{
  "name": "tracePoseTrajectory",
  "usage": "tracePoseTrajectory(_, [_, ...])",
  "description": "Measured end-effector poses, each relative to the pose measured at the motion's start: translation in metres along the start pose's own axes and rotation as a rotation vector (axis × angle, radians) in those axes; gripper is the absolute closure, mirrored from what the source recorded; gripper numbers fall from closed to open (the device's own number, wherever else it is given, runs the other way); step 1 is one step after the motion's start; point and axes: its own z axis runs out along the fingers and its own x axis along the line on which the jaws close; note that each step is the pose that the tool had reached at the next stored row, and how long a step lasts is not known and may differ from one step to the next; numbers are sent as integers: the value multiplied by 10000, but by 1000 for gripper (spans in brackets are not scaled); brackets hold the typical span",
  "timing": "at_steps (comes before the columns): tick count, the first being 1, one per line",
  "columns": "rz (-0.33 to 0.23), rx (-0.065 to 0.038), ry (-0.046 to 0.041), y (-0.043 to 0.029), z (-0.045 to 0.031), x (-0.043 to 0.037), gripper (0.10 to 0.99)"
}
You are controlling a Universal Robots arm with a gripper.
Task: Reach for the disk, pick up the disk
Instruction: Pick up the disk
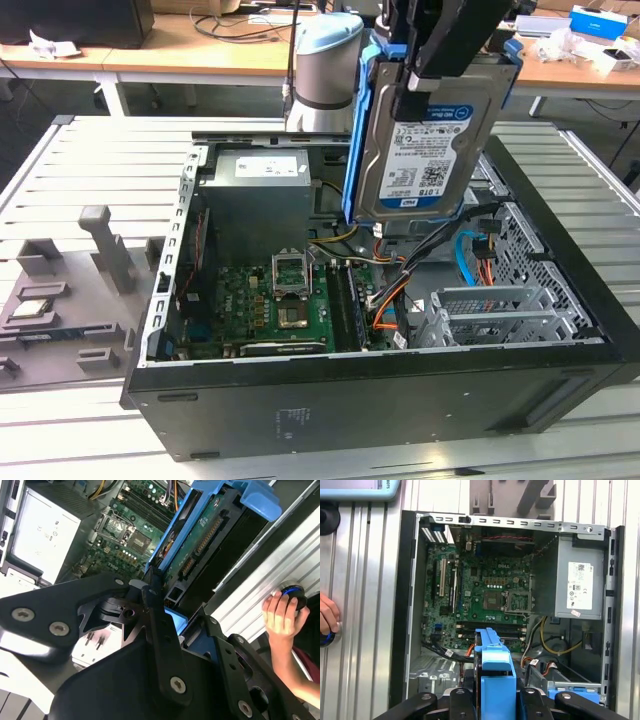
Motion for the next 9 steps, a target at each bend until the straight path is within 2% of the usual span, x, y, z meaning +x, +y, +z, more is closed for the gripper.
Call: tracePoseTrajectory(9, [0, 0, 0, 7, 1, 116, 718])
